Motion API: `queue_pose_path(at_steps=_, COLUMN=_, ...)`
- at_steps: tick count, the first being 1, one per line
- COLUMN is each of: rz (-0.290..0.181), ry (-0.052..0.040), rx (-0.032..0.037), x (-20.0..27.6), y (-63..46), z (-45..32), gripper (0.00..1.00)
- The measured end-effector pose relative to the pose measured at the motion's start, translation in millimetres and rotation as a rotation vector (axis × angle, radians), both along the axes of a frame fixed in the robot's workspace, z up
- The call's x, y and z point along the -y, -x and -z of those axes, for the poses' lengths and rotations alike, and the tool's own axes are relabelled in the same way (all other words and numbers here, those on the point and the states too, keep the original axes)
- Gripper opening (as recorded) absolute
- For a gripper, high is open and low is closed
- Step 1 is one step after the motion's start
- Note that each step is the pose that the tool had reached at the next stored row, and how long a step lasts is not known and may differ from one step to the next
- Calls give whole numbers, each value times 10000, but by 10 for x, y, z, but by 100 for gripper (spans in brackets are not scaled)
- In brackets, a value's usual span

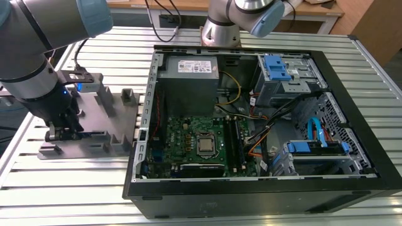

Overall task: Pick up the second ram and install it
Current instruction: 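Pick up the second ram and move it above second insertion slot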

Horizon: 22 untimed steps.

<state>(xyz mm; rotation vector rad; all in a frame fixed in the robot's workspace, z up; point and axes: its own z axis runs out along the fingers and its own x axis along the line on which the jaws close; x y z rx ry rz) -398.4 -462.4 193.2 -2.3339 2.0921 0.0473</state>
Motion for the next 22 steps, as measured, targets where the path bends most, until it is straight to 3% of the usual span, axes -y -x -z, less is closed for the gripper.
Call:
queue_pose_path(at_steps=4, rz=-1, ry=0, rx=-1, x=0, y=0, z=1, gripper=16)
queue_pose_path(at_steps=6, rz=0, ry=0, rx=1, x=0, y=0, z=1, gripper=14)
queue_pose_path(at_steps=22, rz=0, ry=-2, rx=2, x=0, y=0, z=-3, gripper=14)
